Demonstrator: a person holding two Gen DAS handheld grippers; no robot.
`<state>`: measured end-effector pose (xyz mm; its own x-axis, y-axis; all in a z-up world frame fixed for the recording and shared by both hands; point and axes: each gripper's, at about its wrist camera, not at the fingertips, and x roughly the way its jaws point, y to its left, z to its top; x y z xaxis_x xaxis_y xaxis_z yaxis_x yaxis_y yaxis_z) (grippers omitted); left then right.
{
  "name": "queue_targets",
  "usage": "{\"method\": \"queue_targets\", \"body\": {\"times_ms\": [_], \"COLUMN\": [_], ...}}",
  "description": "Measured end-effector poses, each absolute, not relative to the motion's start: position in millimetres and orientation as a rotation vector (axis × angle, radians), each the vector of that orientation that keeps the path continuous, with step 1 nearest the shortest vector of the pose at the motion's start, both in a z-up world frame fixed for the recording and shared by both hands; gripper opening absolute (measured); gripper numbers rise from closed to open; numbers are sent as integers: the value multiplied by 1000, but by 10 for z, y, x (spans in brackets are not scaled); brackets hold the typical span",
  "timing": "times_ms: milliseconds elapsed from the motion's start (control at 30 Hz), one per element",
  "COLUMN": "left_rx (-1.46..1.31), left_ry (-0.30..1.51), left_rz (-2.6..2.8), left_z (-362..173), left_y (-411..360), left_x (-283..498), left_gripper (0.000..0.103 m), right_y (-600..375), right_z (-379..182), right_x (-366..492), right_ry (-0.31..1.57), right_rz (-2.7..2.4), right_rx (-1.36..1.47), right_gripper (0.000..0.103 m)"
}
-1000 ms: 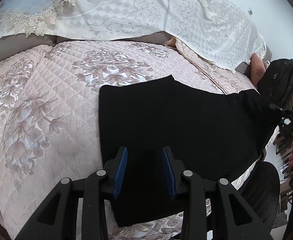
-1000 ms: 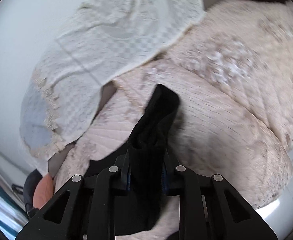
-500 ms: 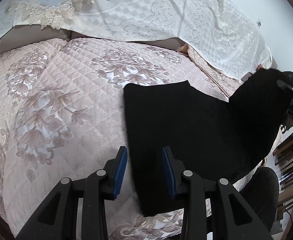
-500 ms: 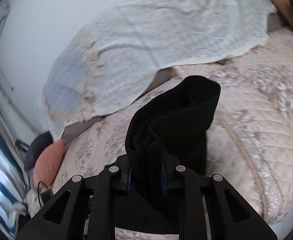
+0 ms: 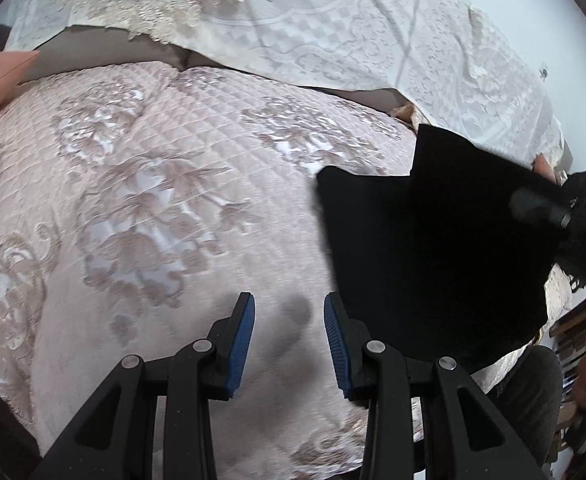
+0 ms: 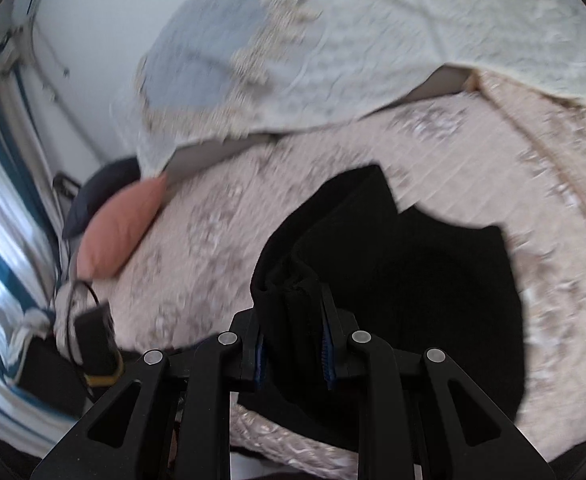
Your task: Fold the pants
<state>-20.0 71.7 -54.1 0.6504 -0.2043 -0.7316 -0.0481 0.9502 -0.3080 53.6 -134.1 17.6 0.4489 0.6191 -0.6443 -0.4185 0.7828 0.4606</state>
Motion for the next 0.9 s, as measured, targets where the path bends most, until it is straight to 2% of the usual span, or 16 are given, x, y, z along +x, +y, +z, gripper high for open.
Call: {"method": "queue_targets", "body": {"times_ms": [367,467,533,733,833,867,900], "left_rx": [-349,-355,-354,-366,-354,-339,-324], "left_ry": [858,859,855,831,818,820,823], "left_rz": [-56,-68,-76,-115,-167,-185,-201], "left_z": [-576,-559,-532,-384,-303,-290,-280], "left_y": [919,903,882,826,684,602,520], "left_x": [-260,-246,-236,-236,-186,-154,-115], "left_gripper": [37,37,37,37,41,41,41], "right_y": [-987,-866,-825,-1180,-1489,-1635,-1736], "right_z": [-229,-271,-276,-42,23,17,-1], "right_x": [413,337,277,116,148,167,183], "right_ry": [1006,1015,1012,909,868,862,865], "right_rz": [681,708,767,823,728,663,625], "right_rx": [93,41,41,144,183,186,192], "right_gripper": [27,38,53,54,54,53,48]}}
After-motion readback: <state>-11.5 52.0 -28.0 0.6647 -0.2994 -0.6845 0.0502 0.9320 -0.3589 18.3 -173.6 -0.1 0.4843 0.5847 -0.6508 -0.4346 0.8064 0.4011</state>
